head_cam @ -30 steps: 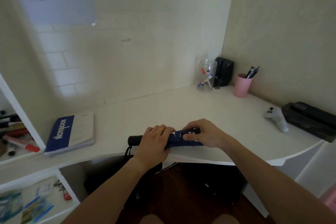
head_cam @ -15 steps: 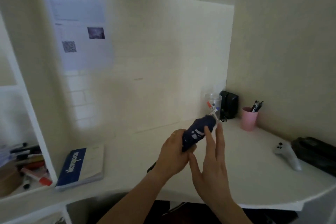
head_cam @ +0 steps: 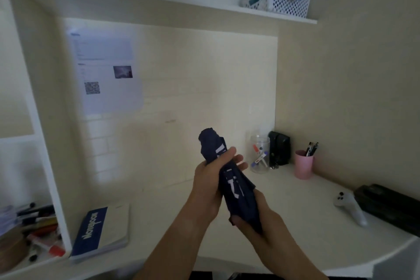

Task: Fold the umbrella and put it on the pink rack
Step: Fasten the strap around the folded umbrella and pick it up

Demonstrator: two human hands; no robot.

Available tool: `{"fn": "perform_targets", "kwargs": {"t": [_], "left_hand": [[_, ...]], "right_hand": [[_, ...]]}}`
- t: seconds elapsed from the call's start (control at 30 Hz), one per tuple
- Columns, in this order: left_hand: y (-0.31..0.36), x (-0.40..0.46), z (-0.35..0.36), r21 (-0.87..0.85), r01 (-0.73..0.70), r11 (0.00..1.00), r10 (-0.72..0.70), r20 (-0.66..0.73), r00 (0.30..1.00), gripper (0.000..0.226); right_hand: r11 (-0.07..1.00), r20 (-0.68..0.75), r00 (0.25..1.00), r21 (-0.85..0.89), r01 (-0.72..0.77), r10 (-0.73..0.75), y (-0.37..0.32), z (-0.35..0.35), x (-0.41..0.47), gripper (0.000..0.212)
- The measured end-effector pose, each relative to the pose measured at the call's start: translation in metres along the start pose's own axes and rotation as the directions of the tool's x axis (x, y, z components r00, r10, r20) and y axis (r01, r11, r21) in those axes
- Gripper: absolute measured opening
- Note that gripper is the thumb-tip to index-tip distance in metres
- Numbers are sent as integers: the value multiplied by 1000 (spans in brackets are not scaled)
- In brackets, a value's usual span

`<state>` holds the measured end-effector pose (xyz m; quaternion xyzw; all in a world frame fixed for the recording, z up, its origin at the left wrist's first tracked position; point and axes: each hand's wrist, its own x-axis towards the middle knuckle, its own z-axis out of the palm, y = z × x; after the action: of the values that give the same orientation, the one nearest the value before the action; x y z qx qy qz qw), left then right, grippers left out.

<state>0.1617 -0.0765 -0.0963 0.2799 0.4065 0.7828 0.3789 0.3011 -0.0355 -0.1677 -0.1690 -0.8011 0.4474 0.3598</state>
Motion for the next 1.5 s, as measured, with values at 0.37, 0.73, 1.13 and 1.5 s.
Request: {"fn": "perform_targets", "kwargs": {"t": [0.37, 0.73, 1.13, 1.5], "left_hand": [[42, -9, 24, -231, -47, 972, 42, -26, 999, 29], [-13, -41, 19, -104, 43, 994, -17, 243, 970, 19], [-28, -50, 16, -266, 119, 957, -47, 262, 964, 30], [-90, -104, 34, -37, 263, 964, -238, 322, 916, 47]], "right_hand": [[985, -176, 981, -161, 58, -86, -32, -21, -24, 39], [708, 70, 954, 654, -265, 293, -48, -13, -23, 46], [776, 65, 950, 562, -287, 305, -43, -29, -45, 39], [945, -360, 878, 203, -256, 315, -51, -101, -163, 32]]}}
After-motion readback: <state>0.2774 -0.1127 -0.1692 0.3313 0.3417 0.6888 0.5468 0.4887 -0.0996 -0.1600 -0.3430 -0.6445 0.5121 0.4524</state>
